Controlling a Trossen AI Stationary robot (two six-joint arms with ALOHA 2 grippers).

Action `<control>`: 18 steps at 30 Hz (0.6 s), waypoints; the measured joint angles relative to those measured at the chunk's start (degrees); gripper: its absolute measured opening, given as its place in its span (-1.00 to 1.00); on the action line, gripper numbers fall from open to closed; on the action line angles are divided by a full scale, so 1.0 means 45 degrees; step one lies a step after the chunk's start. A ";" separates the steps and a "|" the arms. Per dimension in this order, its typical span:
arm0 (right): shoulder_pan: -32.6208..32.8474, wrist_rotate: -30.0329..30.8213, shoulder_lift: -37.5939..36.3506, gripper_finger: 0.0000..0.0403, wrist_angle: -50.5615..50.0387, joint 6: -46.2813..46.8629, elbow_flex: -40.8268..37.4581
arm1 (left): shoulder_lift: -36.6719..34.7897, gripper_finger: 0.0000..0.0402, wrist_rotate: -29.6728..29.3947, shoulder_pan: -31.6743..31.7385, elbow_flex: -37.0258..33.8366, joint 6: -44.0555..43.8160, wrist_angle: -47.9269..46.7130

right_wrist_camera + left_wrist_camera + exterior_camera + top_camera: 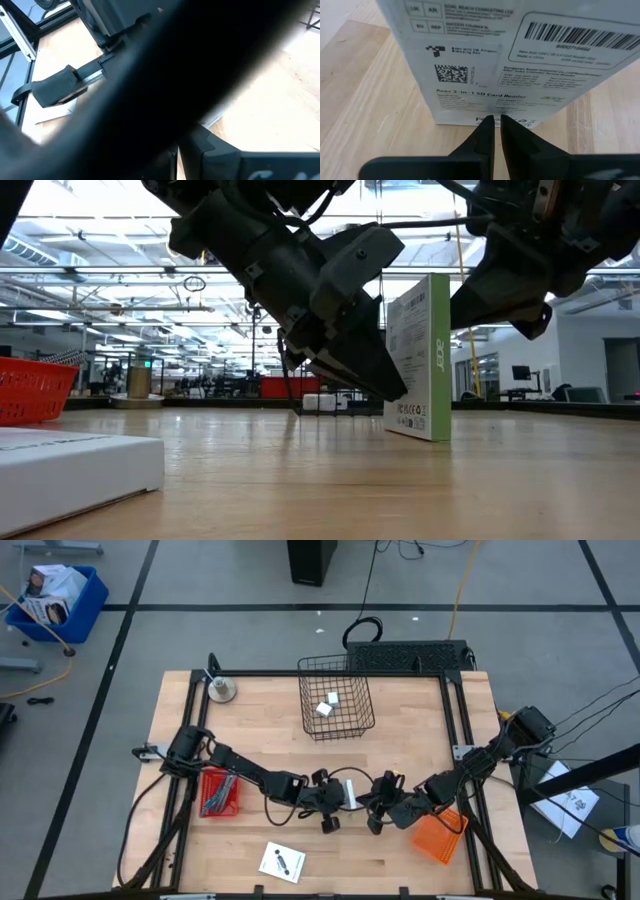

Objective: Pick and place items into bin
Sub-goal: Put the right card reader box into the orange basket

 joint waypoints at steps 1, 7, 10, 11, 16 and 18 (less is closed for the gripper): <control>0.0000 0.0002 0.0000 -1.00 0.0043 -0.0015 0.0000 | -0.0003 -0.82 0.0000 0.0000 0.0000 0.0000 0.0000; 0.0000 0.0002 0.0000 -1.00 0.0007 -0.0032 0.0000 | -0.0005 -0.82 0.0015 -0.0021 0.0005 -0.0004 -0.0089; 0.0000 -0.0015 0.0000 -1.00 0.0006 -0.0008 0.0000 | -0.0006 -0.82 0.0019 -0.0019 0.0005 -0.0019 -0.0306; 0.0000 -0.0036 0.0000 -1.00 0.0005 -0.0008 0.0000 | -0.0010 -0.82 0.0011 -0.0019 0.0005 -0.0019 -0.0393; 0.0000 -0.0036 0.0000 -1.00 -0.0004 -0.0008 0.0000 | -0.0019 -0.82 -0.0063 -0.0019 0.0005 -0.0230 -0.0665; 0.0000 -0.0036 0.0000 -1.00 -0.0002 -0.0004 0.0000 | -0.0019 -0.82 -0.0068 -0.0019 0.0005 -0.0253 -0.0665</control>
